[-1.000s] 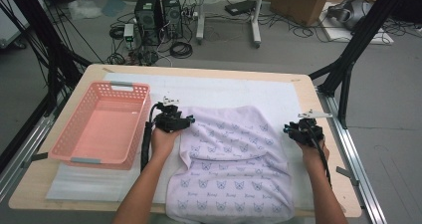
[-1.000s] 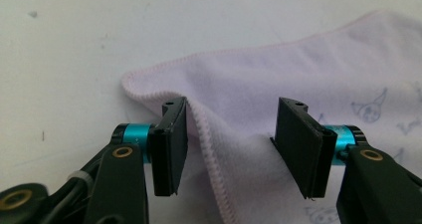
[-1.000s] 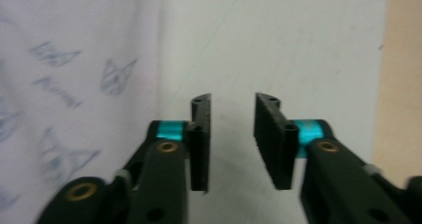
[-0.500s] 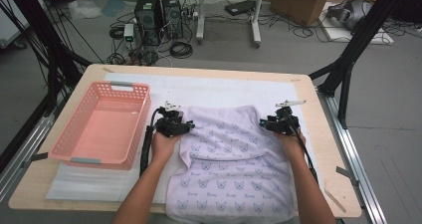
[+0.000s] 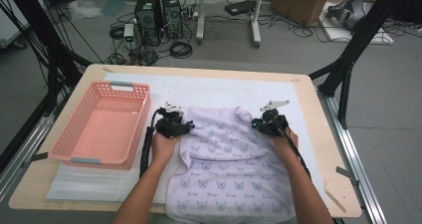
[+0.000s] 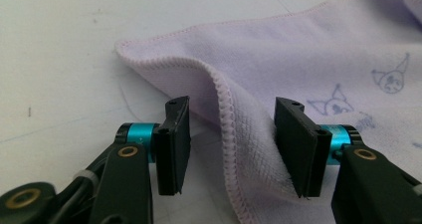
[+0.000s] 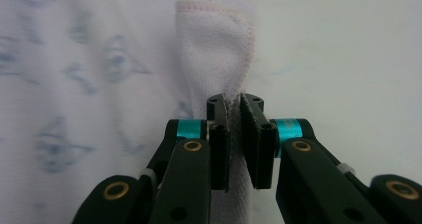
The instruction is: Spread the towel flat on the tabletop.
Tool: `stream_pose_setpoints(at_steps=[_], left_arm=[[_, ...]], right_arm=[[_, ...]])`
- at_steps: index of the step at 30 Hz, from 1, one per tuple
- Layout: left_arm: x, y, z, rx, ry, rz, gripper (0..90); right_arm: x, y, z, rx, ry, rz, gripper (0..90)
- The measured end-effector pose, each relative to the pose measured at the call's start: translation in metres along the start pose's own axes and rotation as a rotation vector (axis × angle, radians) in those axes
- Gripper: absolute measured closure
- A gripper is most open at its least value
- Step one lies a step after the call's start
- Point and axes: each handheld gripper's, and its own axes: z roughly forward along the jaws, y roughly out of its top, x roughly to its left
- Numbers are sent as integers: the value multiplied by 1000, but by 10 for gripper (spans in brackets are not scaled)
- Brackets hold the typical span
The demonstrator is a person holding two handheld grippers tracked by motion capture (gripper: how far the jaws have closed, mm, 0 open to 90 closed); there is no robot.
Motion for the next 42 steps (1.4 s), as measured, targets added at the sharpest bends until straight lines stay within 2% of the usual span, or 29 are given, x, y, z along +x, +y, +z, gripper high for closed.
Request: stream_pose_setpoints(at_steps=[2, 4, 6, 7, 8, 9, 11, 13, 14, 16, 18, 19, 20, 23, 26, 28, 29, 31, 32, 37, 39, 40, 41, 42], left_arm=[[0, 0, 0, 1, 1, 3, 493], [-2, 0, 1, -1, -8, -6, 471], [-4, 0, 1, 3, -13, -4, 436], [-6, 0, 2, 5, 1, 12, 448], [-6, 0, 2, 7, 3, 14, 455], [-6, 0, 2, 5, 4, 8, 459], [-4, 0, 1, 3, -4, 6, 466], [-3, 1, 0, 1, -17, 3, 471], [-3, 1, 0, -9, -19, -3, 482], [-2, 3, -1, -40, -19, -17, 490], [-1, 7, -2, -45, -14, -21, 509], [-1, 11, -1, -26, 3, -8, 530], [0, 15, 0, -15, 0, -9, 545], [5, 26, 5, -8, -6, -37, 542], [13, 34, 13, -1, -9, -92, 504], [16, 40, 18, 1, -11, -107, 488], [16, 41, 20, -3, -15, -98, 482], [16, 45, 29, 52, -16, -91, 444], [16, 46, 32, 64, -17, -85, 422], [8, 44, 45, 74, 33, -27, 434], [3, 43, 45, 82, 78, 54, 485], [3, 43, 45, 81, 88, 82, 528], [5, 44, 44, 82, 69, 77, 615], [8, 45, 43, 84, 58, 61, 823]], right_arm=[[-8, -1, -5, 4, -87, 3, 837], [-15, -2, -10, 16, -216, -14, 834], [-23, -4, -12, 30, -288, 1, 823], [-26, -5, -11, 48, -333, 22, 804], [-30, -8, -10, 62, -363, 41, 711], [-35, -10, -11, 69, -372, 87, 753], [-44, -15, -16, 65, -383, 130, 776], [-52, -19, -23, 23, -356, 182, 729], [-54, -19, -26, 4, -354, 193, 710], [-56, -20, -31, -31, -318, 212, 671], [-54, -19, -35, -46, -290, 205, 660], [-53, -19, -37, -51, -278, 204, 658], [-52, -18, -39, -56, -267, 204, 658], [-47, -16, -47, -84, -242, 196, 654], [-41, -13, -53, -103, -221, 176, 653], [-40, -13, -56, -113, -218, 173, 642], [-41, -13, -57, -119, -215, 179, 631], [-44, -14, -58, -131, -208, 201, 623], [-45, -15, -58, -131, -203, 213, 620], [-47, -17, -53, -112, -184, 220, 630], [-48, -17, -53, -115, -181, 221, 628], [-49, -17, -52, -120, -182, 221, 626], [-49, -17, -52, -122, -181, 228, 625], [-51, -18, -51, -124, -177, 233, 623]])
